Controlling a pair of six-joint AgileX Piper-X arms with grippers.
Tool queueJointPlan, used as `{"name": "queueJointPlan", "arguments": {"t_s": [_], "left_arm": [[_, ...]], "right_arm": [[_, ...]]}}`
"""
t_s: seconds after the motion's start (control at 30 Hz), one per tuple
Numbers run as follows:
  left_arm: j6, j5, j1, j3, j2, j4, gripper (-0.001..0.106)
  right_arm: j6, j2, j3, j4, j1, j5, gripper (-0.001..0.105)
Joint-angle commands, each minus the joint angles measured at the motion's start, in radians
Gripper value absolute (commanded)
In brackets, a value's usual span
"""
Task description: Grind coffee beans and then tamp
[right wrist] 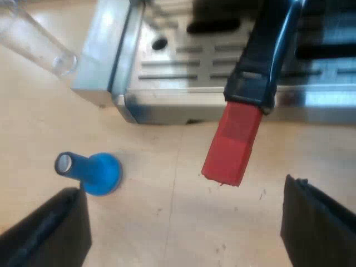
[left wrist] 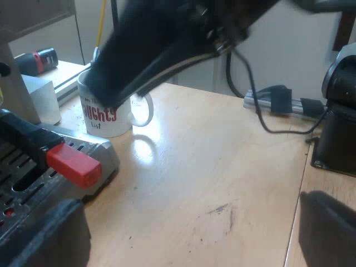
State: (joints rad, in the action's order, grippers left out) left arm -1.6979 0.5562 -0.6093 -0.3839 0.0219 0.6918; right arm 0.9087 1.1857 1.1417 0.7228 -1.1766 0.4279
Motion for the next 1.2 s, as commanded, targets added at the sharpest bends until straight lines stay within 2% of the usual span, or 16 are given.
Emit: {"name": "queueJointPlan", "arguments": {"t_s": [0.03, 0.17, 0.3, 0.57, 0.93, 1.1, 1.2], "left_arm": [[-0.011, -0.006, -0.004, -0.009, -0.005, -0.009, 0.078], [-0.011, -0.006, -0.004, -0.009, -0.005, -0.009, 0.078], [-0.011, -0.006, -0.004, -0.009, -0.005, -0.009, 0.078], [-0.011, -0.006, -0.004, -0.009, -0.005, -0.009, 0.078], [-0.011, -0.006, -0.004, -0.009, -0.005, -0.009, 0.078], [-0.011, -0.006, -0.004, -0.009, -0.005, -0.009, 0.078], [-0.011, -0.006, -0.004, -0.009, -0.005, -0.009, 0.078]], "right_arm": [[-0.014, 0.039, 0.043, 0.022, 0.035, -0.060, 0.073], [-0.017, 0.080, 0.060, 0.024, 0.058, -0.060, 0.073], [-0.065, 0.124, 0.060, 0.030, 0.094, -0.093, 0.073], [-0.065, 0.203, 0.060, 0.026, 0.158, -0.103, 0.073], [-0.044, 0.289, 0.060, -0.046, 0.208, -0.174, 0.073], [0.015, 0.321, 0.060, -0.054, 0.207, -0.158, 0.073], [0.017, 0.327, 0.057, -0.070, 0.207, -0.141, 0.073]]}}
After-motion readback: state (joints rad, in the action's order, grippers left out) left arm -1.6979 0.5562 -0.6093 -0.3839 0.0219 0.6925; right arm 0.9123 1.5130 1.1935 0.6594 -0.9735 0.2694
